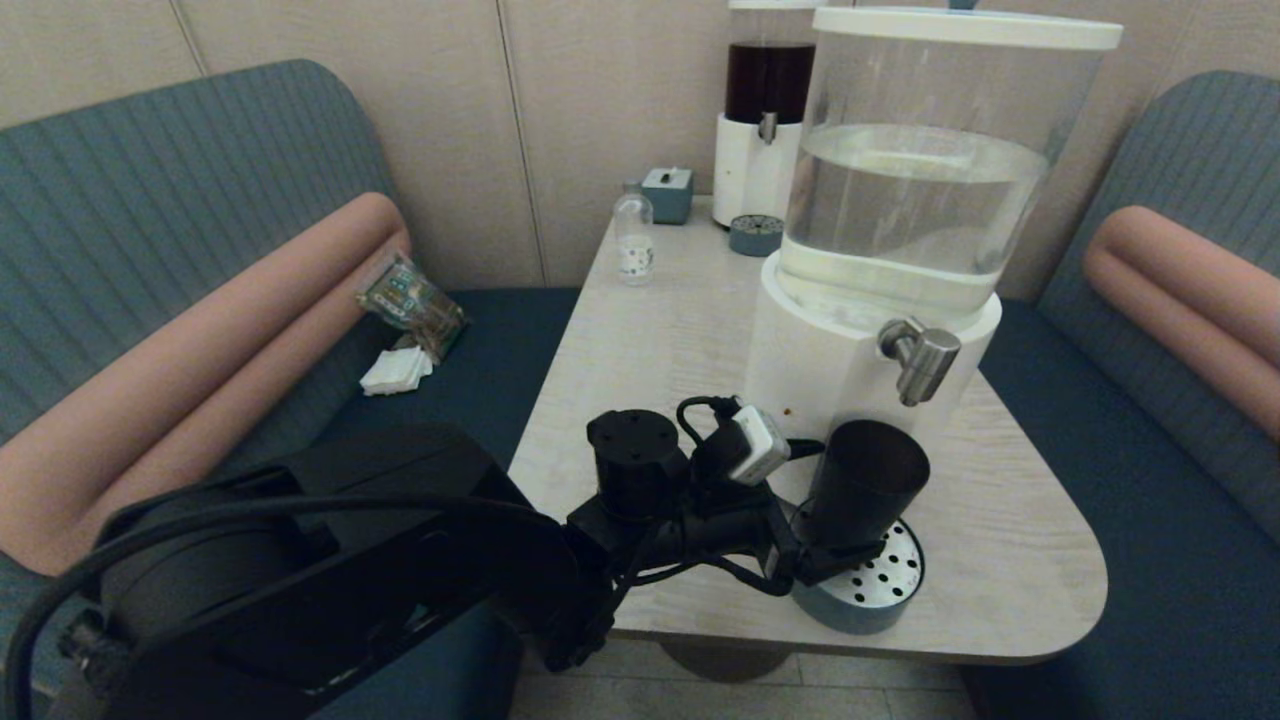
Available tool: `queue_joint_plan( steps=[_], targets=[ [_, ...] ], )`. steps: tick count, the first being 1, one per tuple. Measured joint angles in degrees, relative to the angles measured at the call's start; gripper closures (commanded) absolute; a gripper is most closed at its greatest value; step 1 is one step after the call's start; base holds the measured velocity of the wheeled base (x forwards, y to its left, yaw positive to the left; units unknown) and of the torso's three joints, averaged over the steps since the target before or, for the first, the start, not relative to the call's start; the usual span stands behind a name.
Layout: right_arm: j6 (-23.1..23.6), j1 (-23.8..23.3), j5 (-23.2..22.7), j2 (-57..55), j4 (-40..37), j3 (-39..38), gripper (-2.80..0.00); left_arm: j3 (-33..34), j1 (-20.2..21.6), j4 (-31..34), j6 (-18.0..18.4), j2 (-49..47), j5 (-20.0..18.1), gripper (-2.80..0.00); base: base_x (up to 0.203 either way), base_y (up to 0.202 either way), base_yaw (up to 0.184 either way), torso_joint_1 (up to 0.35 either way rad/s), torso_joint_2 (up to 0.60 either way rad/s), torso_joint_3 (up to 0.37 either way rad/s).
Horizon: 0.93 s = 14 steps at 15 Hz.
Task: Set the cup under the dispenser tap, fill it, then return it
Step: Place the cup next to the water dispenser
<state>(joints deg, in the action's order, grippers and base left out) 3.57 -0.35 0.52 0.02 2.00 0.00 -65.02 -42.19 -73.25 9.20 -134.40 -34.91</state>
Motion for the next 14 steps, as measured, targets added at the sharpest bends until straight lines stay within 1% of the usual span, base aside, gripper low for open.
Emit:
queue_joint_plan(
  steps=[8, 12, 13, 14],
  targets=[
    [-0.02, 0.0, 0.0, 0.0, -0.02, 0.0, 0.0, -5.94, -1.54, 0.57, -0.1, -4.15, 0.38, -2.8, 0.0, 0.0, 0.0, 0.0, 0.0, 0.0],
    [0.0, 0.0, 0.0, 0.0, -0.02, 0.0, 0.0, -7.77, -1.88, 0.62, -0.37, -5.56, 1.09, -2.8, 0.0, 0.0, 0.0, 0.0, 0.0, 0.0],
    [0.0, 0.0, 0.02, 0.0, 0.0, 0.0, 0.0, -8.08, -1.96, 0.71, -0.38, -5.77, 1.68, 0.0, 0.0, 0.0, 0.0, 0.0, 0.0, 0.0],
    [0.0, 0.0, 0.0, 0.0, 0.0, 0.0, 0.0, -8.42, -1.93, 0.82, -0.39, -5.97, 2.08, 0.0, 0.0, 0.0, 0.0, 0.0, 0.0, 0.0]
  ],
)
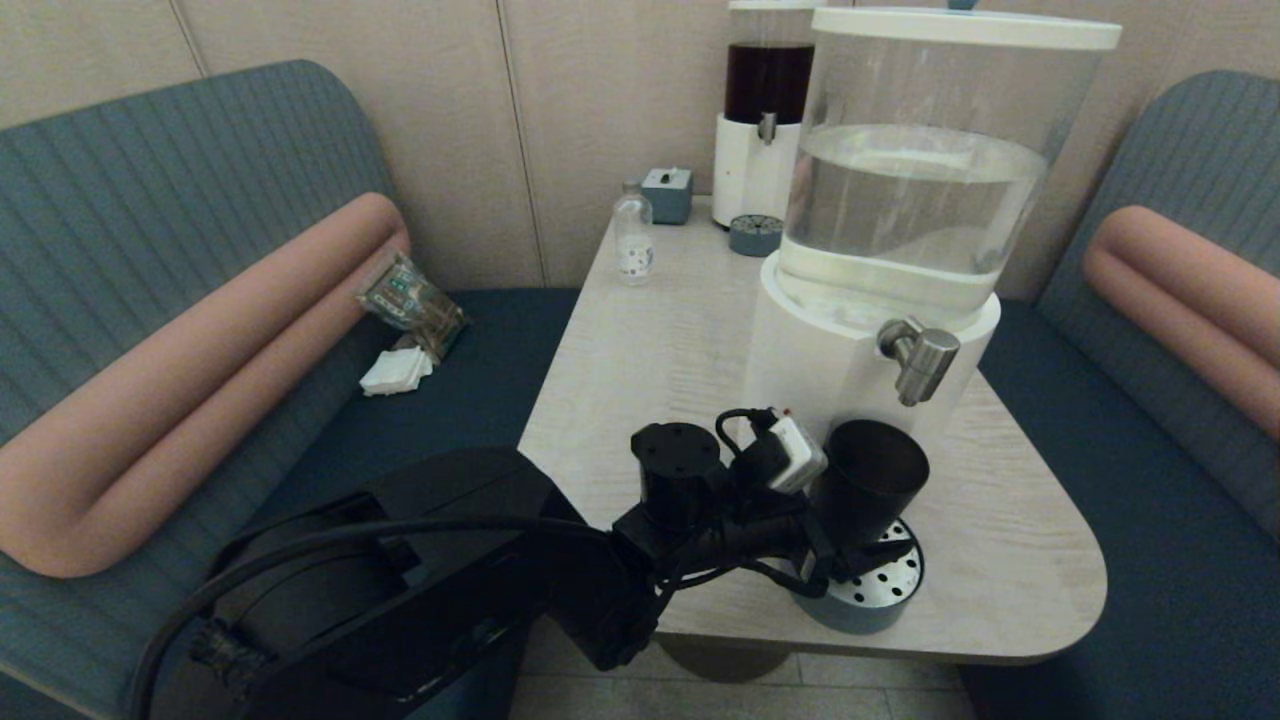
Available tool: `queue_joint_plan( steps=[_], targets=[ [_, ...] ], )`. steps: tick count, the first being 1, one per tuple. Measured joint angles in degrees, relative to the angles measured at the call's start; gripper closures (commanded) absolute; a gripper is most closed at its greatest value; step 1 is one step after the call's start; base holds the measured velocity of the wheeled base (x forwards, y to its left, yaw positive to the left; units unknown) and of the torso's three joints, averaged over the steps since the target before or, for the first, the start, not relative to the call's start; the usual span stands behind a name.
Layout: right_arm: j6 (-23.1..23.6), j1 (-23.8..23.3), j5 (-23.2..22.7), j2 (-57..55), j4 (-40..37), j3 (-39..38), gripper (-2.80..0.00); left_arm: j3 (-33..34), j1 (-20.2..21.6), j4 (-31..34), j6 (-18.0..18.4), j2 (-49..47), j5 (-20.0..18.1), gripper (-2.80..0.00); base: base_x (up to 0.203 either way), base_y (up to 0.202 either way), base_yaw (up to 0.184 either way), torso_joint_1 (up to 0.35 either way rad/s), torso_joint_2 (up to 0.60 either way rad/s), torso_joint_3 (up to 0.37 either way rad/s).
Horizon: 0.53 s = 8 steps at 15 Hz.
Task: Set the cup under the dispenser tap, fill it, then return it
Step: Place the cup next to the water dispenser
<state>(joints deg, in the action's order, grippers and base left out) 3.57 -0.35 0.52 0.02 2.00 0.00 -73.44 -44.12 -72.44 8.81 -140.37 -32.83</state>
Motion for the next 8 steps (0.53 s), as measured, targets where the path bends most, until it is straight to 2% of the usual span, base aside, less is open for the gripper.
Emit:
queue_joint_plan(
  steps=[8],
  targets=[
    [0.0, 0.0, -0.01, 0.0, -0.02, 0.0, 0.0, 0.1, -0.26, -0.68, -0.8, 0.2, 1.0, 0.0, 0.0, 0.0, 0.0, 0.0, 0.0, 0.0]
  ],
)
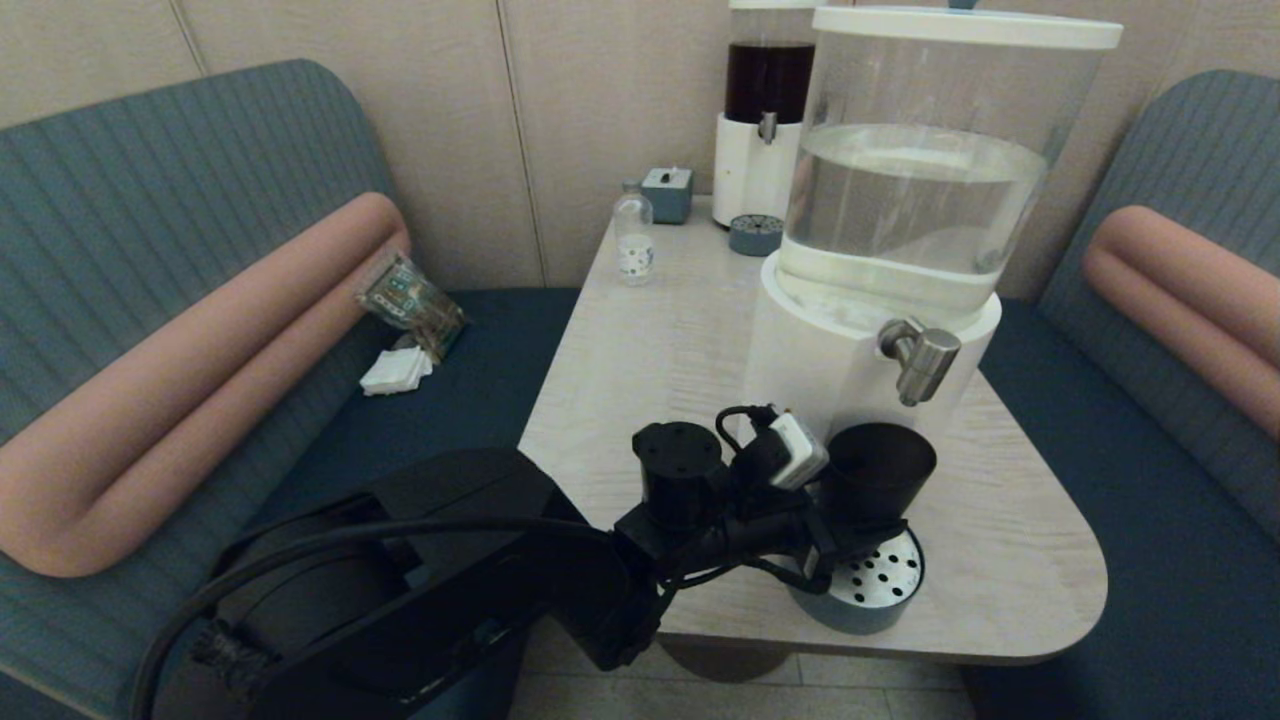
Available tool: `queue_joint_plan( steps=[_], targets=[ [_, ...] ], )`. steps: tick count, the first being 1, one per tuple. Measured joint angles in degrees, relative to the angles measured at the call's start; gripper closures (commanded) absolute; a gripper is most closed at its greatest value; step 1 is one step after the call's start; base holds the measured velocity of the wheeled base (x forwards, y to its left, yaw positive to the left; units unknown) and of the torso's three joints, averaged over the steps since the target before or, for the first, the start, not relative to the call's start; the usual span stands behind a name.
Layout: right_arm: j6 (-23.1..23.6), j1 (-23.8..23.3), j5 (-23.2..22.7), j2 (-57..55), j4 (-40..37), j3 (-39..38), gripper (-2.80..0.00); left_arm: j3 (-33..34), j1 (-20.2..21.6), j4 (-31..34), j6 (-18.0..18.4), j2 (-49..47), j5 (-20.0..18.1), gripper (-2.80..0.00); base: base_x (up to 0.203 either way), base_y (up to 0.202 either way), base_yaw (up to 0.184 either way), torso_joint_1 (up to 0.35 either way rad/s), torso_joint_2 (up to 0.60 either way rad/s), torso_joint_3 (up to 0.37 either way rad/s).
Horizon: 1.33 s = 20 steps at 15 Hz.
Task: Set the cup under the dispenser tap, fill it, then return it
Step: Place the cup next to the water dispenser
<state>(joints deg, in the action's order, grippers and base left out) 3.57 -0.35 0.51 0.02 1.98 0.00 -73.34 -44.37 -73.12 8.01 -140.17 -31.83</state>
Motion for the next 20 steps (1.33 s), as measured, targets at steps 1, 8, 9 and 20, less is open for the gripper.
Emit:
queue_joint_plan(
  steps=[1, 8, 9, 20],
  targets=[
    [-0.01, 0.0, 0.01, 0.0, 0.02, 0.0, 0.0, 0.91, 0.0, -0.11, 0.01, 0.41, 0.0, 0.0, 0.0, 0.0, 0.0, 0.0, 0.0, 0.0],
    [-0.02, 0.0, 0.01, 0.0, 0.0, 0.0, 0.0, 14.38, 0.36, -2.86, -0.18, 8.17, 0.02, 0.0, 0.0, 0.0, 0.0, 0.0, 0.0, 0.0],
    [-0.02, 0.0, 0.01, 0.0, 0.0, 0.0, 0.0, 16.88, 0.68, -3.53, -0.59, 9.78, 0.08, 0.0, 0.0, 0.0, 0.0, 0.0, 0.0, 0.0],
    [0.0, 0.0, 0.0, 0.0, 0.02, 0.0, 0.0, 23.58, 22.16, -11.89, -7.13, 18.64, 1.61, 0.0, 0.0, 0.0, 0.0, 0.0, 0.0, 0.0]
  ],
)
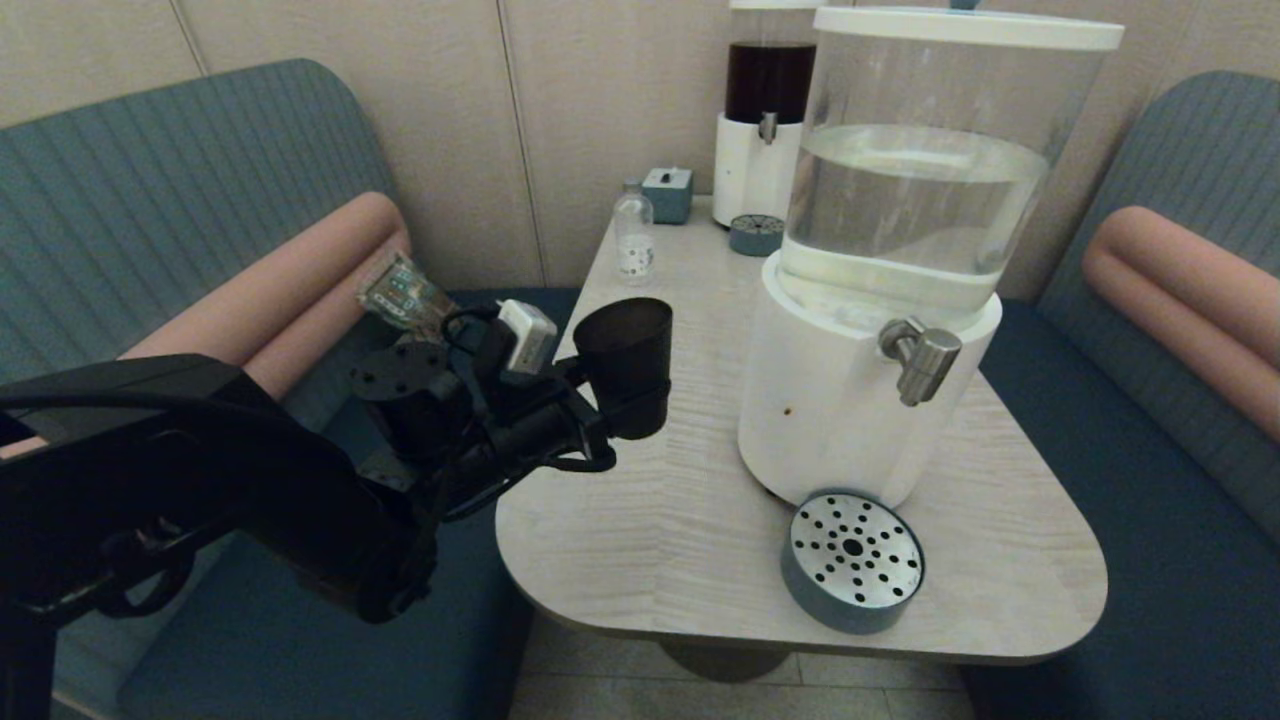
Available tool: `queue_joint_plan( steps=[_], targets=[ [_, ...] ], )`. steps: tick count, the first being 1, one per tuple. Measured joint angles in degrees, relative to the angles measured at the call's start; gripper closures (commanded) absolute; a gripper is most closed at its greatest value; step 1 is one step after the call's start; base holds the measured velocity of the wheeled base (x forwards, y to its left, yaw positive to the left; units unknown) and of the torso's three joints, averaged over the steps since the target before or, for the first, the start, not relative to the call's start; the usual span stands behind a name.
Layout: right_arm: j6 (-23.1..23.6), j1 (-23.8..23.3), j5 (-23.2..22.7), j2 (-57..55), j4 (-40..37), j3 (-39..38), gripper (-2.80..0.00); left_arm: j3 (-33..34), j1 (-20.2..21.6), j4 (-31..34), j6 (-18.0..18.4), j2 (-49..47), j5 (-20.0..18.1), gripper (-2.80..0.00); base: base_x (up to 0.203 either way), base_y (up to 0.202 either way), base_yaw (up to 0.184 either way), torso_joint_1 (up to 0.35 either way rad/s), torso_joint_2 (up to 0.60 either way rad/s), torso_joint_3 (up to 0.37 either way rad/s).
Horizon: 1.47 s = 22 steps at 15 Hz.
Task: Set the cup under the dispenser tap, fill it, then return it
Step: Place the cup next to the water dispenser
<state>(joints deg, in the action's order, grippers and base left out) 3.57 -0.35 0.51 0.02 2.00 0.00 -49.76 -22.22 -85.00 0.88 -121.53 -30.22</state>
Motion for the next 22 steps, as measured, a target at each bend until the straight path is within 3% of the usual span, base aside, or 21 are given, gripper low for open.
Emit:
queue_joint_plan(
  steps=[11, 19, 20, 22],
  targets=[
    [0.0, 0.0, 0.01, 0.0, 0.0, 0.0, 0.0, -18.86, 9.78, -0.8, 0.16, -17.68, 0.14, 0.0, 0.0, 0.0, 0.0, 0.0, 0.0, 0.0],
    [0.0, 0.0, 0.01, 0.0, -0.02, 0.0, 0.0, -21.07, 11.03, -0.9, 0.06, -23.78, 0.05, 0.0, 0.0, 0.0, 0.0, 0.0, 0.0, 0.0],
    [0.0, 0.0, 0.01, 0.0, -0.02, 0.0, 0.0, -21.08, 11.03, -0.91, 0.09, -23.97, 0.04, -2.8, 0.0, 0.0, 0.0, 0.0, 0.0, 0.0],
    [-0.01, 0.0, 0.01, 0.0, -0.04, 0.0, 0.0, -21.08, 11.06, -0.99, 0.09, -24.19, 0.05, -2.8, 0.0, 0.0, 0.0, 0.0, 0.0, 0.0]
  ],
)
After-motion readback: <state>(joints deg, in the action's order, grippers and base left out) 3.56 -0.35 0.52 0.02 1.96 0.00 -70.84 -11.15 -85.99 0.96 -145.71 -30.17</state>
